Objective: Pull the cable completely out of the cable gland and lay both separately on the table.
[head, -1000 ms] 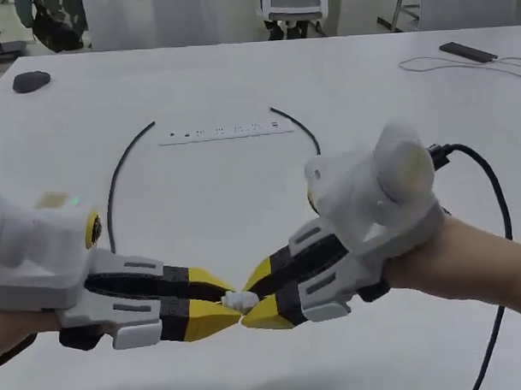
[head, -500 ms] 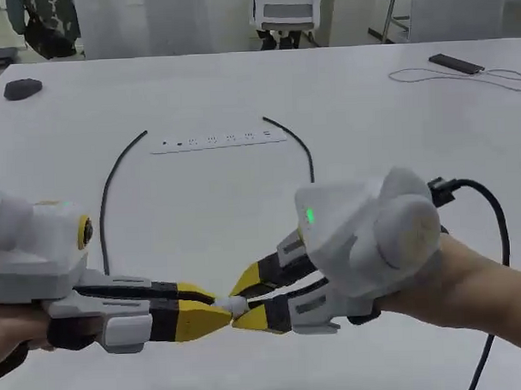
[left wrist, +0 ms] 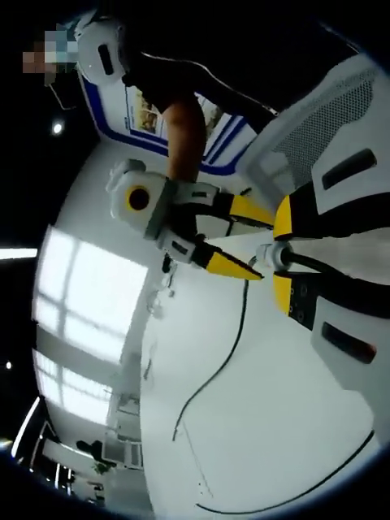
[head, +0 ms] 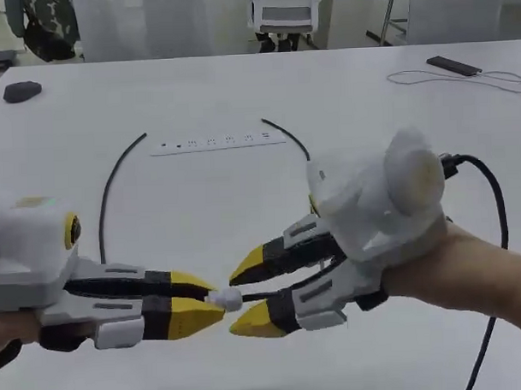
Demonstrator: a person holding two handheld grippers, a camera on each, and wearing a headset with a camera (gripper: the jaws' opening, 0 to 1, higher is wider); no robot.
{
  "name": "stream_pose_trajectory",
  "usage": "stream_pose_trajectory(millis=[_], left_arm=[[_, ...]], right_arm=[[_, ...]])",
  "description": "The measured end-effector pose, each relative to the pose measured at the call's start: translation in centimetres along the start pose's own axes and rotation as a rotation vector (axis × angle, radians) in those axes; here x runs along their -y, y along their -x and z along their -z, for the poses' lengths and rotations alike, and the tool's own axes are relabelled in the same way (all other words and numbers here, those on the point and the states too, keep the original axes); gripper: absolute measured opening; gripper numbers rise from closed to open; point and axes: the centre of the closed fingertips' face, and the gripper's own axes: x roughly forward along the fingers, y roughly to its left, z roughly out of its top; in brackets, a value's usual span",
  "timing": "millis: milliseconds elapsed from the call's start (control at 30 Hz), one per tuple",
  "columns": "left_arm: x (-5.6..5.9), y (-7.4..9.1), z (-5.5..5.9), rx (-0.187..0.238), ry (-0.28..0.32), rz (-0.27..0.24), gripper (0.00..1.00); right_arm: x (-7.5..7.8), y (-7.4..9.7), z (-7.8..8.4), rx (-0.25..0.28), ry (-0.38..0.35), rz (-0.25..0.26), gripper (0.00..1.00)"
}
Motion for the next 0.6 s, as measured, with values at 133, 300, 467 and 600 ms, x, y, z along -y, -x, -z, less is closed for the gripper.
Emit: stream_pose_trajectory(millis=[133, 300, 467, 600], left_arm=[[0.29, -0.06, -0.02, -0.009, -0.107, 0.002, 0.15], [0.21, 0.03, -0.22, -0.002, -0.121, -0.001, 0.15], [0.10, 0.11, -0.45, 0.007, -0.118, -0.002, 0.15], [0.06, 0.08, -0.33, 0.003, -0.107, -0.003, 0.15]], right_arm=[[0.20, -0.07, -0.30, 0.071, -0.105, -0.024, 0.18], [0.58, 0.07, -0.42, 0.115, -0.159, -0.045, 0.14], [-0.01, -0.15, -0.50, 0.111, -0.169, -0.069, 0.10], [-0.23, -0.30, -0.60, 0.093, -0.079, -0.030, 0.08]])
